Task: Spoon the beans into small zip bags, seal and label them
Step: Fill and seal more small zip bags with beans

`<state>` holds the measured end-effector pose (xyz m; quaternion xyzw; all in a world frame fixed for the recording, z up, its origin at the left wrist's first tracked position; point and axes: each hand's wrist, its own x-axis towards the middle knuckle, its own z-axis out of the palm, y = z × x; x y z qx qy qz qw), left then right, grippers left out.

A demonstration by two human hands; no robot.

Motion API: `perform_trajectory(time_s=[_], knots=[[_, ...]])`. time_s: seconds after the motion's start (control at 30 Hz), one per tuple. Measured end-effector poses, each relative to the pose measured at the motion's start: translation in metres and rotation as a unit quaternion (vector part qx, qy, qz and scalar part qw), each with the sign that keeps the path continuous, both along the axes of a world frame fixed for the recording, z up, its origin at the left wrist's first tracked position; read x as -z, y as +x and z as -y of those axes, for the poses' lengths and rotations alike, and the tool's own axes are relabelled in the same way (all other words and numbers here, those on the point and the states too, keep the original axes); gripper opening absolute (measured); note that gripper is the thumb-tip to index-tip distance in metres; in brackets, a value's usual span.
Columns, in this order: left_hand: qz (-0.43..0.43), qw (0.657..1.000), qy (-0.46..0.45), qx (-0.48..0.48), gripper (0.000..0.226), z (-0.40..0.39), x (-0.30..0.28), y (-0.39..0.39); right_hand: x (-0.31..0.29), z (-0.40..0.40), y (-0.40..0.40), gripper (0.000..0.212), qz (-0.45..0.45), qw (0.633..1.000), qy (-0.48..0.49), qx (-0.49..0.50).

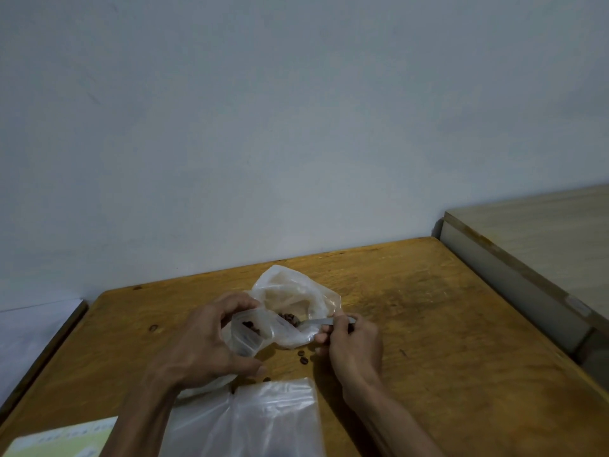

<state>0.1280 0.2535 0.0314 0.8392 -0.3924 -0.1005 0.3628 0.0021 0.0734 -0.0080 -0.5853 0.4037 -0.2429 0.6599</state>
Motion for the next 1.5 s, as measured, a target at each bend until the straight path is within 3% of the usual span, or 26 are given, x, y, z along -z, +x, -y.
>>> perform_trajectory(time_s=[0.1, 0.23, 0.67, 0.9, 1.2, 1.5], knots=[[-0.001, 1.000, -0.003, 0.023, 0.084, 0.001, -0.002, 0.000, 0.004, 0.000, 0.002, 0.018, 0.027, 0.996, 0.086, 0.008], [-0.014, 1.000, 0.004, 0.021, 0.081, -0.009, 0.001, 0.002, 0.006, 0.002, 0.001, 0.020, 0.057, 0.990, 0.129, 0.019], [-0.028, 0.999, 0.023, -0.030, 0.090, -0.015, 0.017, 0.007, -0.008, 0.009, -0.001, 0.019, 0.108, 0.986, 0.127, 0.024], [-0.056, 0.991, 0.037, -0.114, 0.098, -0.006, 0.017, 0.018, -0.033, 0.018, -0.012, 0.019, 0.133, 0.986, 0.093, 0.024], [-0.085, 0.984, -0.004, -0.157, 0.062, 0.035, -0.001, 0.033, -0.037, 0.029, -0.019, 0.016, 0.133, 0.988, 0.072, 0.041], [-0.021, 0.987, -0.026, -0.158, 0.102, 0.037, -0.005, 0.033, -0.062, 0.030, -0.011, 0.015, 0.173, 0.983, 0.054, 0.025]])
